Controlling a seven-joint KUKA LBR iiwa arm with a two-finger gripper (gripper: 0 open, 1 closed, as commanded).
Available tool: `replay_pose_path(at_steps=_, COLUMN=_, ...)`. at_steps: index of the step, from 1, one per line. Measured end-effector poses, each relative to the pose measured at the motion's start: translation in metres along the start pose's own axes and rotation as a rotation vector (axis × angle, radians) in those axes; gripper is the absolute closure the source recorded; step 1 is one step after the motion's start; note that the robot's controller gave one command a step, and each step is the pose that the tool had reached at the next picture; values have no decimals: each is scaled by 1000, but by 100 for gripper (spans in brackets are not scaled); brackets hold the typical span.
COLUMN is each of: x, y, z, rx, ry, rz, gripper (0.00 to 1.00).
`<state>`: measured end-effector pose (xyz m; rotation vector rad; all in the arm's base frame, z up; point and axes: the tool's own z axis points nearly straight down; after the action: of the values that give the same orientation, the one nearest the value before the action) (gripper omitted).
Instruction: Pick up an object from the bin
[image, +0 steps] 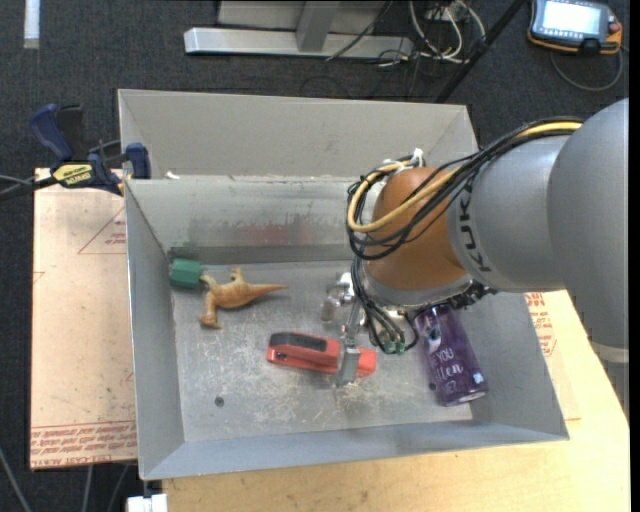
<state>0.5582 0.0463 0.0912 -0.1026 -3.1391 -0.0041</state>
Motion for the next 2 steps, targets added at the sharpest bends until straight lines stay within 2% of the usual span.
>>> replay_pose_path(at_steps=1, x=-2, y=0, z=21, rx=-1, ry=-6, rz=17, gripper=100)
replay_pose_path(at_steps=2, x=-2, y=0, z=21, rx=-1, ry=-6, rz=17, gripper=100)
